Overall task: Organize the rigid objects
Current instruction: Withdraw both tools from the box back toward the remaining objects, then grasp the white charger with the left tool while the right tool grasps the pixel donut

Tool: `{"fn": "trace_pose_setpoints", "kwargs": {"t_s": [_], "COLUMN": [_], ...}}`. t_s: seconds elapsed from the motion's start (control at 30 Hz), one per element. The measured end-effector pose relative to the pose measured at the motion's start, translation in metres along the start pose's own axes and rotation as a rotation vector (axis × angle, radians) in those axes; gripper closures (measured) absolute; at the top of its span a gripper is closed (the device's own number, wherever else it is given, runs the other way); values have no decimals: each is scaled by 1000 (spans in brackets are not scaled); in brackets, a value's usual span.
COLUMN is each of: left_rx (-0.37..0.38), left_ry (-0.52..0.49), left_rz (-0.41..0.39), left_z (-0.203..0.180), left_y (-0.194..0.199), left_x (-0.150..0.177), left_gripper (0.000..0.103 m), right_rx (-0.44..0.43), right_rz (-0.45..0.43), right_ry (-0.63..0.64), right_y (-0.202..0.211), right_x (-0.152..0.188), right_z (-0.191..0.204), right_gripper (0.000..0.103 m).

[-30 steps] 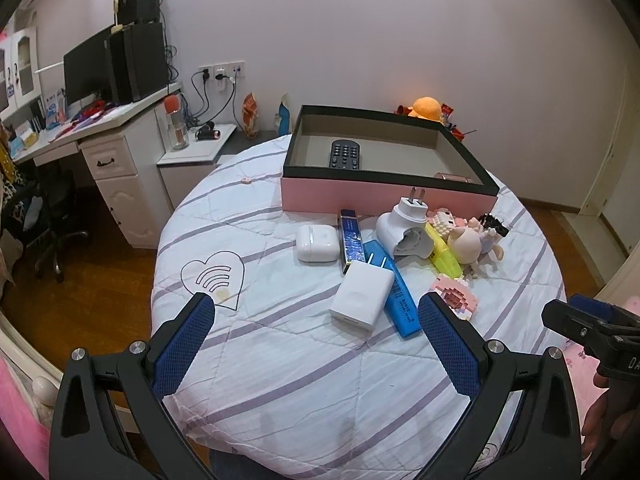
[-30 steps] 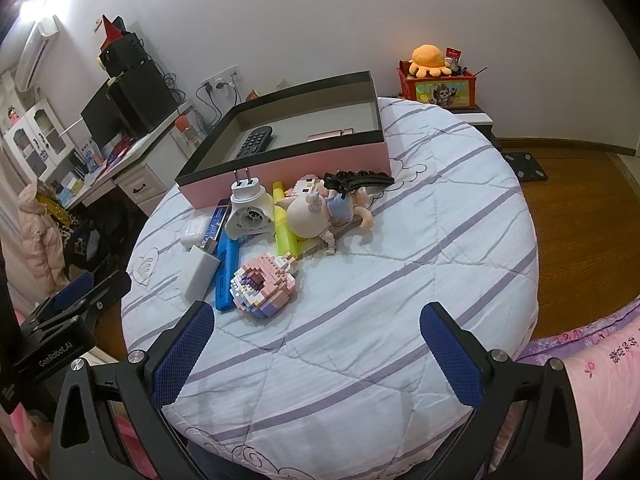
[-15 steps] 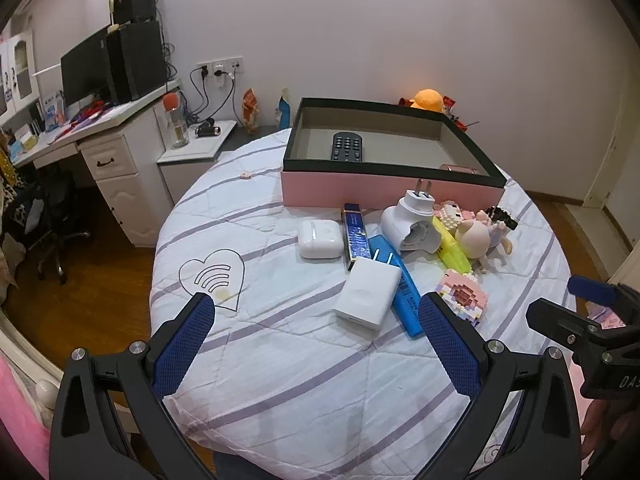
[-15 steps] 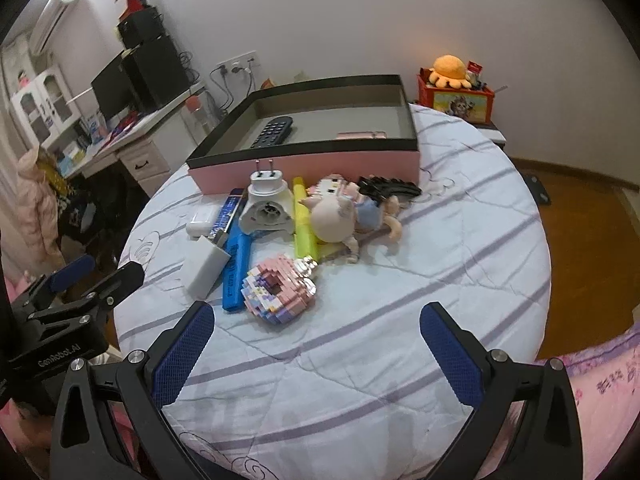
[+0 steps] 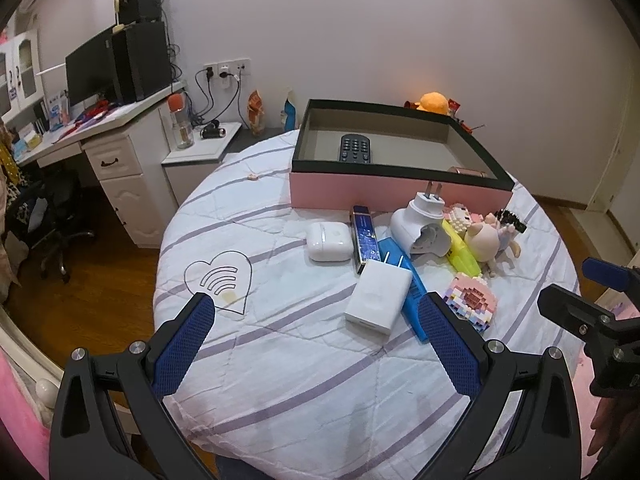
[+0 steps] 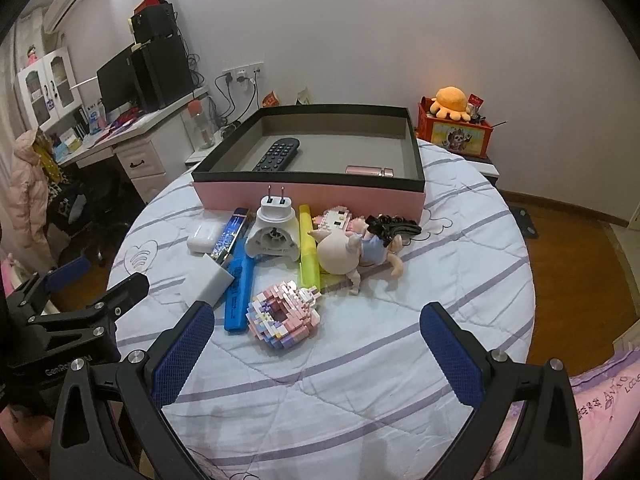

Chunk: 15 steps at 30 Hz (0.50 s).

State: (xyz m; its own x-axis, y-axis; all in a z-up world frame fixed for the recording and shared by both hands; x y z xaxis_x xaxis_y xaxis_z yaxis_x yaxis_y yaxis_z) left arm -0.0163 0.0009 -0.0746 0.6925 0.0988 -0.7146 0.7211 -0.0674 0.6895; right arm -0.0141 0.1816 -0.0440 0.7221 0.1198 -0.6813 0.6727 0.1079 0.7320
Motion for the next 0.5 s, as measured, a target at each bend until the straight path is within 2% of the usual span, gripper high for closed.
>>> {"fn": "trace_pose_setpoints", "kwargs": {"t_s": [0.13,0.33,0.5], "left_rx": [-7,24,36], "left_ry": [-34,-86,-84], "left_rz": [29,83,120], "left_z": [-5,-18,-21], "left_y": [-20,-50,-70], "left_x": [6,13,14], "left_gripper": [0,0,1], "right_rx": [1,-1,-33], "right_rz": [46,96,117], "right_ry": [21,69,86], "right_y": [-17,-46,-63], "right_x": [9,20,20], "right_z": [3,8,12], "right_gripper": [0,0,4]}}
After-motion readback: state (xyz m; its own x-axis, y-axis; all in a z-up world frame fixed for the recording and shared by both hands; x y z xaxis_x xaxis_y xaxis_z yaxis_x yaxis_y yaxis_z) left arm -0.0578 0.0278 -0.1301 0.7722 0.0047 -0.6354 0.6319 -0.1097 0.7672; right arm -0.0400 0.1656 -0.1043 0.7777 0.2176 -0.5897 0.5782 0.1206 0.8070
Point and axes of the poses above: each gripper's, at about its wrist camera, not at the fingertips, and y roughly against the way its jaws point, z to its left, x to its underside, the point moved 5 cm from there along -y, roughly the way its jaws point, and after that the axes turned 8 degrees about y, right-handed, at the moved point
